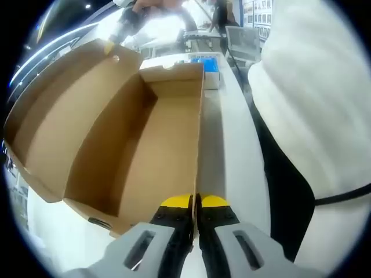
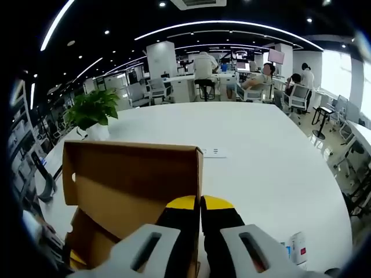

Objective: Operate the shoe box by opening the lid, removing the specified soft item, and placing it in the target area until the item is outside and the box remains undamaged.

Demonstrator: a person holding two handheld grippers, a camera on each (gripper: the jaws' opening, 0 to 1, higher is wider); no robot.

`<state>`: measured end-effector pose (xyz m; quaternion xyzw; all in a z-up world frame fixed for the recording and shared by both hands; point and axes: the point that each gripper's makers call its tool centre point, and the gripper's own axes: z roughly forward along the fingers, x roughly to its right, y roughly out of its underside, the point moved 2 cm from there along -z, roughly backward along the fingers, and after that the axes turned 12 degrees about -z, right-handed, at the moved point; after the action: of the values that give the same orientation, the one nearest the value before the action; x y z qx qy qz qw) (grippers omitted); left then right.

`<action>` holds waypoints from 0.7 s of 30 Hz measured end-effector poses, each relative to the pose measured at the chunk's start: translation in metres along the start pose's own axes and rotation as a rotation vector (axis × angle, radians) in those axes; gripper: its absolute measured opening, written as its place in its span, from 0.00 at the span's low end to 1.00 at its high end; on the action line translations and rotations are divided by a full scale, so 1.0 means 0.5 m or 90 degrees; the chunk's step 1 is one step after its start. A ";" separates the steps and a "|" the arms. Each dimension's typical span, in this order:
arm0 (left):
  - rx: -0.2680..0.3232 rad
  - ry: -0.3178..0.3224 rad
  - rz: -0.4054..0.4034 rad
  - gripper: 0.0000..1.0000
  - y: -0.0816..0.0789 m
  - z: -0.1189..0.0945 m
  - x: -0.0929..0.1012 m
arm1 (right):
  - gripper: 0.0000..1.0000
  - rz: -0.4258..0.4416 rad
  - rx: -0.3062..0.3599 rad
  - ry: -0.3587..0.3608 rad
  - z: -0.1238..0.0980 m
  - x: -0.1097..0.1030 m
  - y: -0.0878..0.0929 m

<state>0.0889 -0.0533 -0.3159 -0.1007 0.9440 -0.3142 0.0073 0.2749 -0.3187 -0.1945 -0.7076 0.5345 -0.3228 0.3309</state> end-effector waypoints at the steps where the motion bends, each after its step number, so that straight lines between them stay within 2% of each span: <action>1: -0.002 0.000 0.001 0.02 0.000 0.000 0.000 | 0.00 -0.002 0.005 -0.001 -0.005 0.000 0.001; 21: -0.001 0.007 0.006 0.02 -0.001 -0.001 0.000 | 0.00 -0.004 0.029 0.005 -0.030 -0.004 0.012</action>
<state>0.0892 -0.0536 -0.3152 -0.0946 0.9448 -0.3137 0.0032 0.2593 -0.3198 -0.1910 -0.7000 0.5261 -0.3389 0.3440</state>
